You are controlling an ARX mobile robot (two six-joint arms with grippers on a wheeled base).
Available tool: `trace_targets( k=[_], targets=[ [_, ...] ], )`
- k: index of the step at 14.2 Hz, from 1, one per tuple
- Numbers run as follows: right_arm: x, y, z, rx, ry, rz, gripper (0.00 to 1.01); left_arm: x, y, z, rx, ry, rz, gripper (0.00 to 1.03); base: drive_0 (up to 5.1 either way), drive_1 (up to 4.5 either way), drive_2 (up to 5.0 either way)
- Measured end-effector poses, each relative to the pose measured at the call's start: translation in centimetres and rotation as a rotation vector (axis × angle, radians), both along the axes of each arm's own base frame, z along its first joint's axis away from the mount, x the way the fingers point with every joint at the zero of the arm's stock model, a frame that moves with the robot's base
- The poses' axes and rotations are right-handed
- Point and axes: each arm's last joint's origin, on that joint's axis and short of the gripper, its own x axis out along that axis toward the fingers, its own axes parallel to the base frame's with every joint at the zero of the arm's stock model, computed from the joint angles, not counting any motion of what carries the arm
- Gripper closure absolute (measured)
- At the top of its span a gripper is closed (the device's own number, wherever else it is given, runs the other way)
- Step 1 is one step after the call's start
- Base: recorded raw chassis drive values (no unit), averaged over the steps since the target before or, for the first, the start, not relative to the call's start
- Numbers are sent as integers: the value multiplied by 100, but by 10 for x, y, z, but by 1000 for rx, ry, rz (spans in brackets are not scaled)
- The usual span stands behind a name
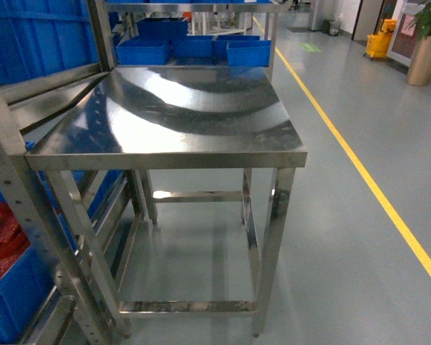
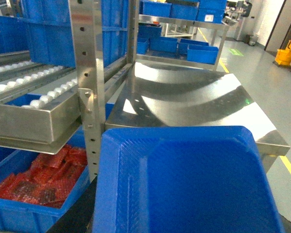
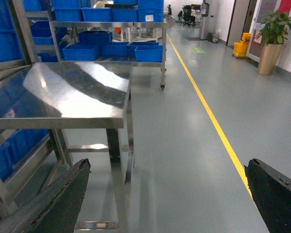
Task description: Pick blue part to blue bin on bottom shelf
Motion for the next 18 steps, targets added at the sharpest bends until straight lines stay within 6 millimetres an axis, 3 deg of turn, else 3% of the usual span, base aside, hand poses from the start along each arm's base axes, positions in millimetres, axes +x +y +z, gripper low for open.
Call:
trace_targets(
  k=[18],
  targets=[
    [0, 0, 0, 0, -3, 0, 3, 0, 0, 0, -2, -3, 1, 59, -500, 241, 241]
  ],
)
